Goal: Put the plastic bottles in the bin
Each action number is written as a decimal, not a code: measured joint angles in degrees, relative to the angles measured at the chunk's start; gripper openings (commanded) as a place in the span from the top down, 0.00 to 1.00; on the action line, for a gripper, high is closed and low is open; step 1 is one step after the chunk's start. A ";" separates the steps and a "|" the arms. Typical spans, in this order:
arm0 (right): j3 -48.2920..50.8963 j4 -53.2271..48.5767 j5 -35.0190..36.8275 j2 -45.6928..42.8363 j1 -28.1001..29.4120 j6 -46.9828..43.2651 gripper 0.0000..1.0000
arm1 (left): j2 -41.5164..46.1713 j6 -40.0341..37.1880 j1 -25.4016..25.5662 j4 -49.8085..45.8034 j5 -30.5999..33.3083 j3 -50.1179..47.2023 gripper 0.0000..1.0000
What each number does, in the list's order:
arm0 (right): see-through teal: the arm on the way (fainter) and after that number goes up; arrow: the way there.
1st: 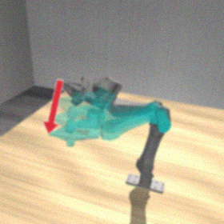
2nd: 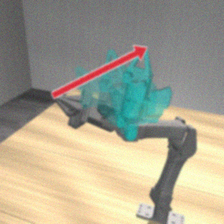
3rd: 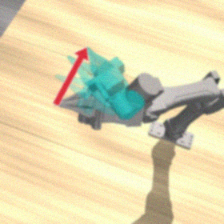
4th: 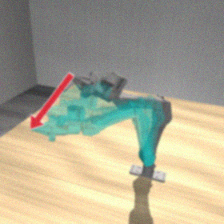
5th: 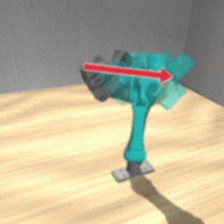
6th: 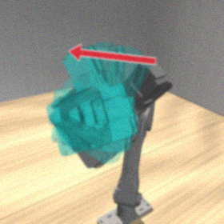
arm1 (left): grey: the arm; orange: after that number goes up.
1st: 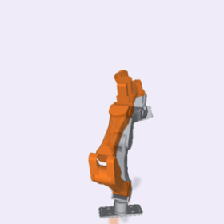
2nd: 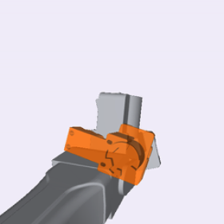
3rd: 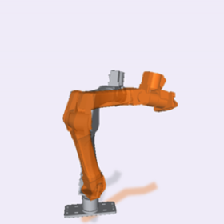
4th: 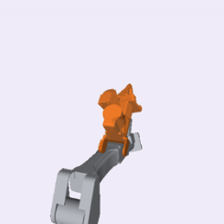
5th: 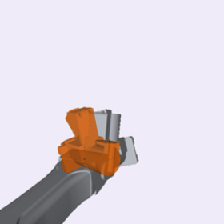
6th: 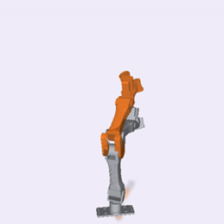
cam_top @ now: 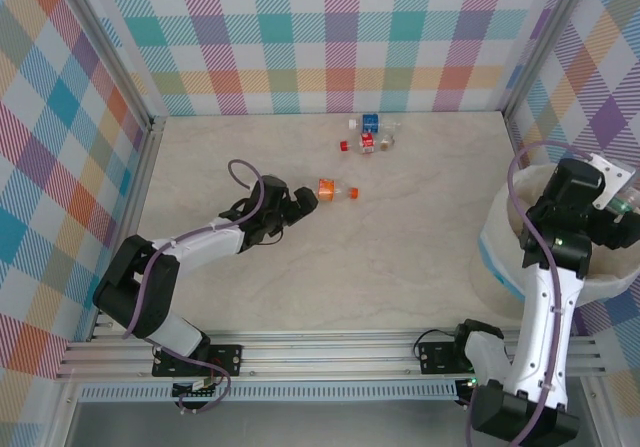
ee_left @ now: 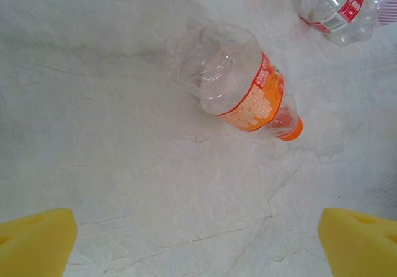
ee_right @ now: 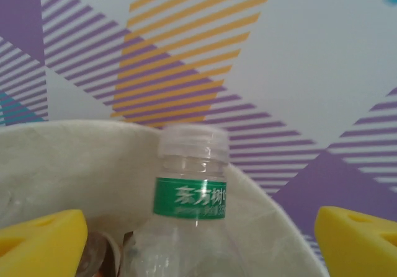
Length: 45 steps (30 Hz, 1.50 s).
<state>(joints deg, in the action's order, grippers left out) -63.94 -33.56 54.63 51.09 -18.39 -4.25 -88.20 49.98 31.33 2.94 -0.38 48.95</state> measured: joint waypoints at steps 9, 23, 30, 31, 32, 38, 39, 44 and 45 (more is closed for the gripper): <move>-3.72 -4.42 -9.46 -0.02 -0.02 5.33 0.00 | -0.26 1.27 -0.11 0.04 0.42 0.44 0.00; -5.53 -6.49 -45.97 -5.05 -0.02 10.99 0.00 | -0.63 4.42 -2.19 0.20 0.55 0.50 0.00; -3.50 -1.33 -69.92 -5.16 1.14 15.72 0.00 | -5.46 10.97 -2.71 1.05 0.15 3.17 0.00; -2.86 -0.17 -72.85 -5.20 1.86 16.41 0.00 | -6.69 12.59 -2.73 1.49 -0.07 4.07 0.00; -2.14 1.05 -75.23 -5.25 2.80 17.20 0.00 | -7.85 14.16 -2.73 1.75 -0.09 5.01 0.00; 1.36 5.07 -81.70 -5.62 9.22 19.43 0.00 | -15.26 24.30 -2.73 2.14 0.02 12.22 0.00; 1.51 5.11 -81.92 -5.60 10.08 19.47 0.00 | -16.17 25.64 -2.73 2.12 0.28 13.11 0.00; 1.55 5.14 -81.72 -5.55 13.03 18.78 0.00 | -20.22 32.65 -2.73 1.03 3.21 17.42 0.00; 1.55 5.07 -81.66 -5.57 13.25 18.58 0.00 | -20.90 33.68 -2.73 0.57 3.69 18.12 0.00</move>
<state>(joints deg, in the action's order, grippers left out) -62.39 -28.49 -27.03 45.52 -5.15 14.33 -109.10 83.66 28.60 3.51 3.31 67.07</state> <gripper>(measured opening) 0.997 0.999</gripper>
